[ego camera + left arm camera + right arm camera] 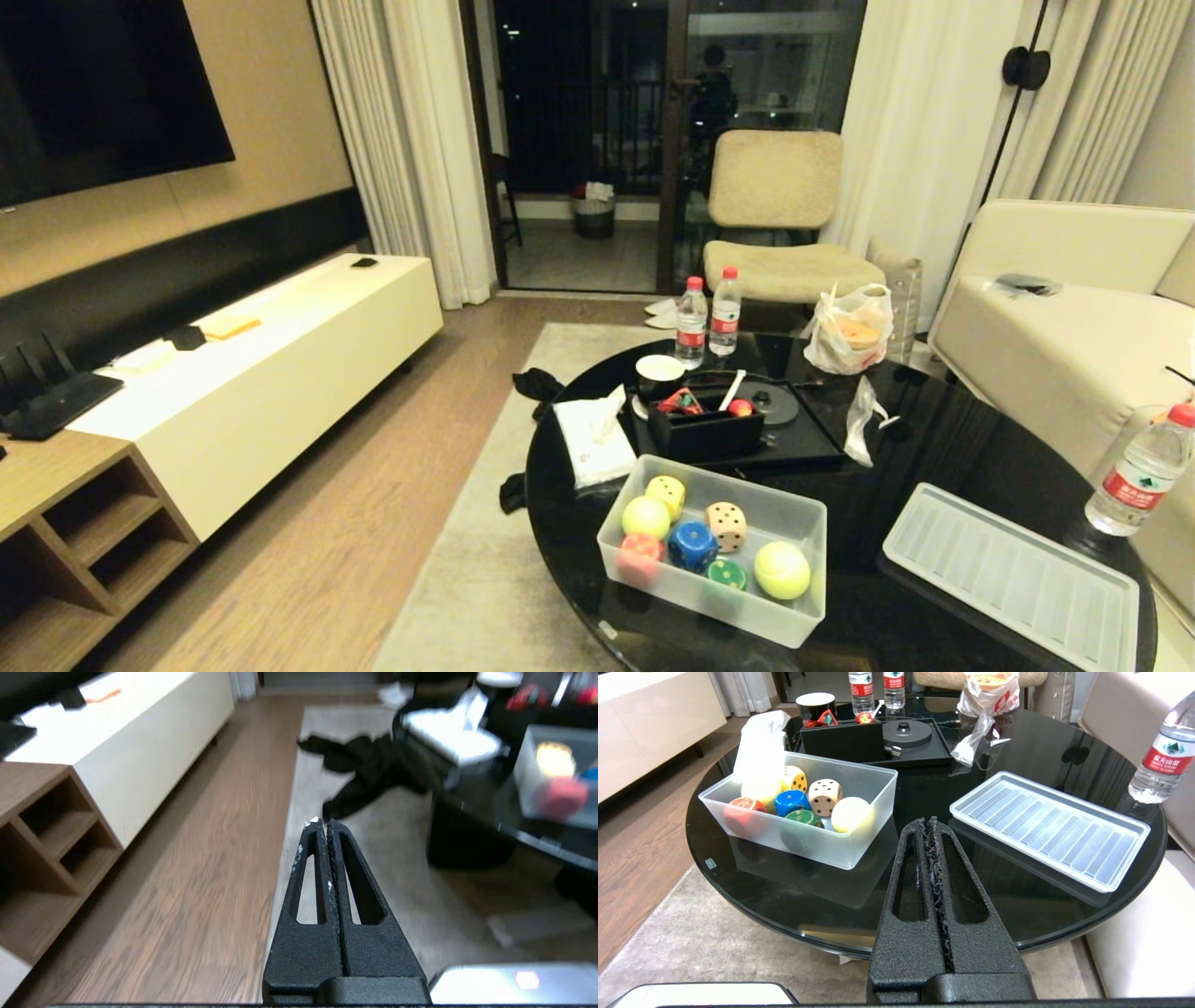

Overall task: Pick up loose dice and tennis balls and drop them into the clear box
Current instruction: Close the lid

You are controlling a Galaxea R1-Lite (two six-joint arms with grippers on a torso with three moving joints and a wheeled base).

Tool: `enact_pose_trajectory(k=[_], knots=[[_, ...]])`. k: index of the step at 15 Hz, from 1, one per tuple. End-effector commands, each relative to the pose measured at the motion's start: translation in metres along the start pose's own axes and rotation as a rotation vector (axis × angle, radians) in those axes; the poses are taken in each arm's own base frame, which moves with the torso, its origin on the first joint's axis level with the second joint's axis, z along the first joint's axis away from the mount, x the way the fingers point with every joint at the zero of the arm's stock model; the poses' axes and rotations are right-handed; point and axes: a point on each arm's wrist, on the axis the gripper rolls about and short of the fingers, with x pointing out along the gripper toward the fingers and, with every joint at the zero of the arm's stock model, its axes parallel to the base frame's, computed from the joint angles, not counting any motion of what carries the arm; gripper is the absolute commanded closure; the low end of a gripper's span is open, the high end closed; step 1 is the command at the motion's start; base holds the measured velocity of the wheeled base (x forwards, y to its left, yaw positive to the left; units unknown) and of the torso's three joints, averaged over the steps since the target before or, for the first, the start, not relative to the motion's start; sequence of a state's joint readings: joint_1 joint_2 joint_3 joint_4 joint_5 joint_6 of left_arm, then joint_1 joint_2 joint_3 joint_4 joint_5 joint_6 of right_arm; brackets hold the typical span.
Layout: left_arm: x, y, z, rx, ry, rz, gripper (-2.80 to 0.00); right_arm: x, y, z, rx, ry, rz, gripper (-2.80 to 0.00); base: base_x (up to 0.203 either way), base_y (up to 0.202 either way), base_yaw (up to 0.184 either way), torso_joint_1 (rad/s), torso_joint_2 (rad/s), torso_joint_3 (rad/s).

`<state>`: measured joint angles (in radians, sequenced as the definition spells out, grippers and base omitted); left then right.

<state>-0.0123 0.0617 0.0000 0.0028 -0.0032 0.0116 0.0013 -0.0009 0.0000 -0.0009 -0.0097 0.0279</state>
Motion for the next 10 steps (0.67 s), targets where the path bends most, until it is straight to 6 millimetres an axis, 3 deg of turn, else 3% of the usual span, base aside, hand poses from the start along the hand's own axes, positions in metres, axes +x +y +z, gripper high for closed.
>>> enact_pose_trajectory(k=[1,7,10], knots=[[-0.005,0.0,-0.001,-0.018,-0.063,0.004,0.0,0.0,0.0,0.0,0.0,0.002,0.001,0.0,0.0,0.0,0.0,0.0,0.0,0.0],[-0.005,0.0,-0.001,-0.018,-0.063,0.006,0.0,0.0,0.0,0.0,-0.026,0.0,0.002,0.0,0.0,0.0,0.0,0.0,0.0,0.0],[-0.005,0.0,-0.001,-0.018,-0.063,0.006,0.0,-0.008,0.001,0.024,-0.035,-0.032,0.008,0.0,0.0,0.0,0.0,0.0,0.0,0.0]])
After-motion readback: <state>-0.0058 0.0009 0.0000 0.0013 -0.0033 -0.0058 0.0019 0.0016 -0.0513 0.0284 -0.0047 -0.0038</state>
